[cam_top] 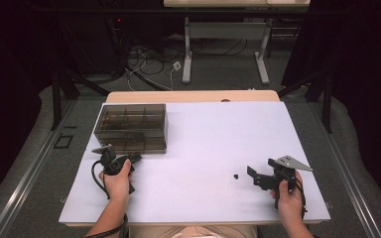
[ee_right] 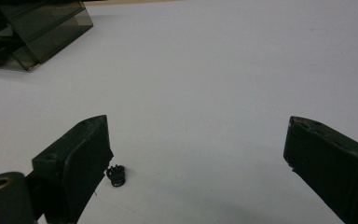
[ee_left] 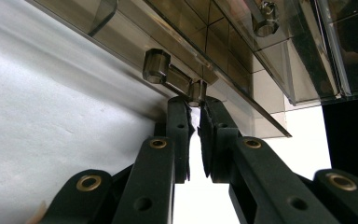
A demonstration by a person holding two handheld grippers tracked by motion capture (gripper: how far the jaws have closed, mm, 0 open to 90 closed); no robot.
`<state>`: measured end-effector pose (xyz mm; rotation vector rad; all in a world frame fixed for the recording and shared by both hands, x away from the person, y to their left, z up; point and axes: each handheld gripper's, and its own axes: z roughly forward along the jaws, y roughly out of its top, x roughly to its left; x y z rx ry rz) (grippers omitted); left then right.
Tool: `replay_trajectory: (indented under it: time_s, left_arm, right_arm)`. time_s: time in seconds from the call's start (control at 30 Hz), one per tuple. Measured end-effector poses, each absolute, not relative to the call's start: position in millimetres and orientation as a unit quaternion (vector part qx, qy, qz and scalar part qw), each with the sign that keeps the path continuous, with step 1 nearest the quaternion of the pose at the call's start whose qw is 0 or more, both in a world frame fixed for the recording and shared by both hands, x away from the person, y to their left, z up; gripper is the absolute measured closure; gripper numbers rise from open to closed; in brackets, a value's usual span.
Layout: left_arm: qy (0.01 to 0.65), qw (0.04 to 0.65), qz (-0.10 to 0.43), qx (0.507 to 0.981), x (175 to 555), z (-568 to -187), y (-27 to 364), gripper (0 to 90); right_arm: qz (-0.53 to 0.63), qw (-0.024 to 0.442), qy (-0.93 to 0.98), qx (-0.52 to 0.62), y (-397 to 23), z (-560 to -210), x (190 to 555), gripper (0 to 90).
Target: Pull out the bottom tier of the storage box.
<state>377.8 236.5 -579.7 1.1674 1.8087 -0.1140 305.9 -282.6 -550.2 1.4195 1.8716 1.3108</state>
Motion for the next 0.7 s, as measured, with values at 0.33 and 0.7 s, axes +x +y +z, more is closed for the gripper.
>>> replay_trajectory:
  time_s: [0.33,0.7]
  left_arm:
    - [0.738,0.475,-0.052,0.476,376.7,-579.2,237.1,80.1]
    - [0.734,0.481,-0.059,0.475,374.7,-577.7,235.5,75.7]
  right_arm:
    - [0.483,0.222,0.672,0.516,-281.9,-550.4,305.7,6.9]
    - [0.482,0.225,0.671,0.516,-281.8,-550.9,306.1,6.9]
